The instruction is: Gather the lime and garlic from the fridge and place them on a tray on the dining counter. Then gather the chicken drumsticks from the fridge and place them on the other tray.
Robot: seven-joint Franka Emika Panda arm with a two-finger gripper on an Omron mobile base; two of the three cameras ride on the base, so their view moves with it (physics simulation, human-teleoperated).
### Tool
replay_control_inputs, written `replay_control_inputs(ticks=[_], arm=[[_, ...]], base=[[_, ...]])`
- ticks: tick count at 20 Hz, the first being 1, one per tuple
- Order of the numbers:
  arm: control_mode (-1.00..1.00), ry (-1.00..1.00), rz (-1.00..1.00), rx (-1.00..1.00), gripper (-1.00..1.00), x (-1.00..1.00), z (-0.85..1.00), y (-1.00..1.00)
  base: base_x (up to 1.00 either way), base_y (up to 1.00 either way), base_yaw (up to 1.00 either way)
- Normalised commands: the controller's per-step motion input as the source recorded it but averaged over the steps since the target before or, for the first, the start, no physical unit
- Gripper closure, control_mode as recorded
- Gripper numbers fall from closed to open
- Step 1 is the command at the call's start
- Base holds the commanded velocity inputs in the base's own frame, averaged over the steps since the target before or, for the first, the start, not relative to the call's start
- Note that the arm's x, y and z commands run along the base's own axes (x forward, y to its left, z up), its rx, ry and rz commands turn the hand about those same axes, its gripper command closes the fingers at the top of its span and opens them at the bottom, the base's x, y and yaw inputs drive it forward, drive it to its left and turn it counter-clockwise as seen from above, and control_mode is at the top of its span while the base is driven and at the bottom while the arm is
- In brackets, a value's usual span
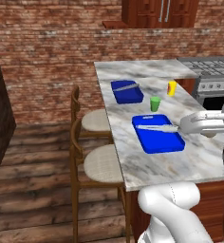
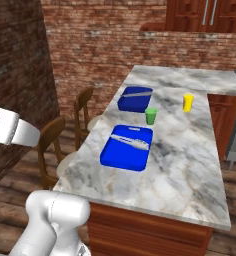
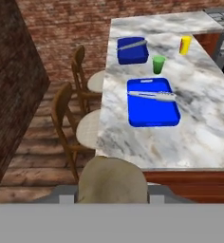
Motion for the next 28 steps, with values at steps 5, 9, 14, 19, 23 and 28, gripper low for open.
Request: replay_control_inputs(ticks=[5, 9, 14, 19, 23, 28], arm=[[1.0, 0.0, 0.0, 0.0, 1.0, 0.0, 0.0, 0.0], [1.0, 0.0, 0.0, 0.0, 1.0, 0.0, 0.0, 0.0], [1.0, 0.0, 0.0, 0.0, 1.0, 0.0, 0.0, 0.0], [1.0, 0.0, 0.0, 0.0, 1.0, 0.0, 0.0, 0.0], [1.0, 0.0, 0.0, 0.0, 1.0, 0.0, 0.0, 0.0], [-1.0, 0.17, -0.01, 0.0, 1.0, 0.6, -0.24, 0.02]], base=[[0.07, -0.94, 0.01], [-0.03, -0.68, -0.03], [0.53, -0.01, 0.0], [1.0, 0.01, -0.01], [0.97, 0.0, -0.21], [0.38, 0.02, -0.09]])
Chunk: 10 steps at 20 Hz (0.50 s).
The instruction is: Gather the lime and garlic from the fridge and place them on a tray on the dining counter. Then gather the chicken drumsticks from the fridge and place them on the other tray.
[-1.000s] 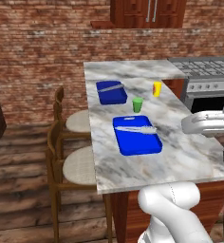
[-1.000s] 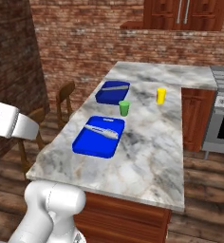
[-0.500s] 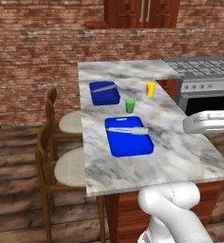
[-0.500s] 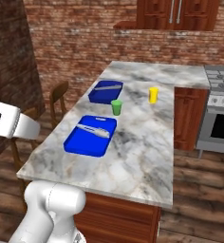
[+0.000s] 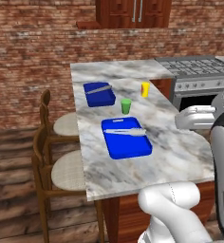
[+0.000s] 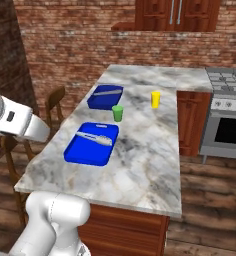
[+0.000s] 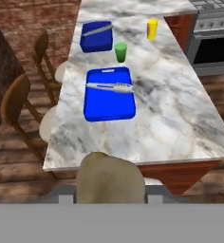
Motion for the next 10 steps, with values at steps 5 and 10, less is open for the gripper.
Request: replay_control_inputs(ticks=[5, 10], arm=[[-1.0, 0.34, 0.08, 0.0, 1.0, 1.0, -0.73, 0.0], [-1.0, 0.15, 0.13, 0.0, 1.0, 1.0, -1.0, 0.0]], base=[[0.0, 0.0, 0.0], [0.0, 0.0, 0.0]])
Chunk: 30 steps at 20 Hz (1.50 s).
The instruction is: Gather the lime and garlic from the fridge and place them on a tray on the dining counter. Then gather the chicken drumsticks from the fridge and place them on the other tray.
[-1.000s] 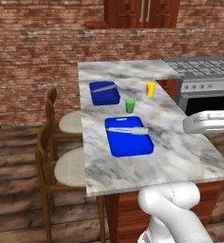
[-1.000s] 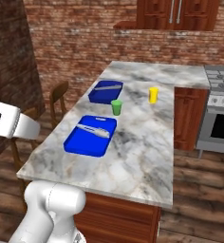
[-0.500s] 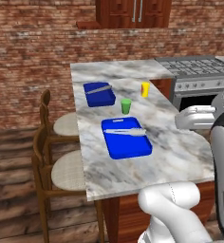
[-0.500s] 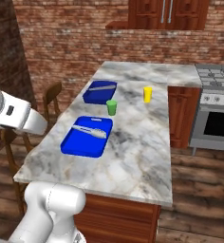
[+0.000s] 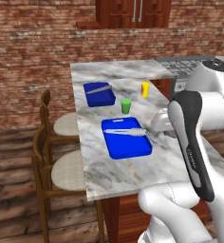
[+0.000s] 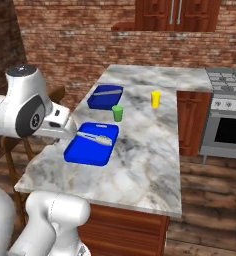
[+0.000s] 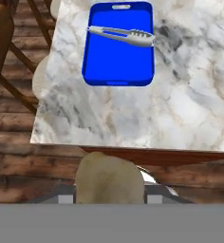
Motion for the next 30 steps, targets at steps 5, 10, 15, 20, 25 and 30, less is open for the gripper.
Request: replay_control_inputs(ticks=[5, 10, 15, 20, 25, 30], arm=[[-1.0, -0.01, 0.13, 0.0, 1.0, 0.96, -0.87, 0.08], [-1.0, 0.0, 0.09, 0.0, 1.0, 0.84, -0.62, 0.1], [-1.0, 0.07, 0.05, 0.0, 1.0, 0.72, -0.33, 0.07], [-1.0, 0.04, 0.05, -0.01, 1.0, 0.63, -0.34, 0.08], [-1.0, 0.03, 0.05, -0.01, 1.0, 0.56, -0.42, 0.01], [-1.0, 0.0, 0.01, -0.05, 1.0, 0.37, -0.49, 0.08]], base=[[0.0, 0.0, 0.0], [0.0, 0.0, 0.0], [0.0, 0.0, 0.0], [0.0, 0.0, 0.0], [0.0, 0.0, 0.0], [0.0, 0.0, 0.0]])
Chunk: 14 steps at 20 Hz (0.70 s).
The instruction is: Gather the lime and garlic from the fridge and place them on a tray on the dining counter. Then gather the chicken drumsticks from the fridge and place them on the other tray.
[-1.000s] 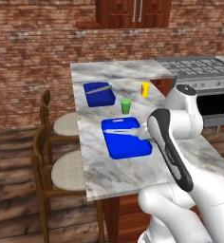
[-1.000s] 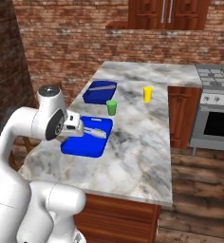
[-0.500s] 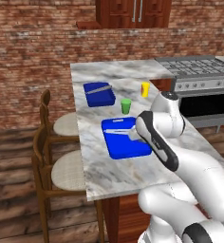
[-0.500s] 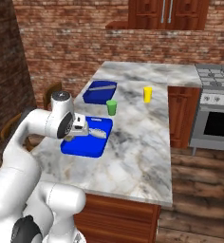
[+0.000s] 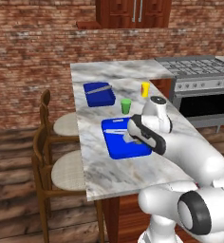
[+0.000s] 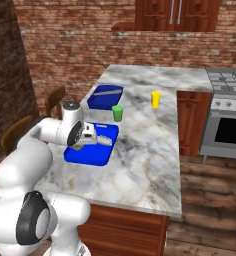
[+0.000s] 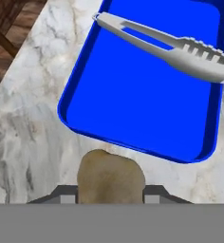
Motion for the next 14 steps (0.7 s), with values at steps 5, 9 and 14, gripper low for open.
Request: replay_control_inputs(ticks=[5, 9, 14], arm=[[-1.0, 0.0, 0.0, -0.02, 1.0, 0.34, -0.31, 0.09], [-1.0, 0.0, 0.0, 0.0, 1.0, 0.29, -0.26, 0.1], [-1.0, 0.0, 0.0, 0.0, 1.0, 0.31, -0.23, 0.02]], base=[[0.0, 0.0, 0.0], [0.0, 0.0, 0.0], [0.0, 0.0, 0.0]])
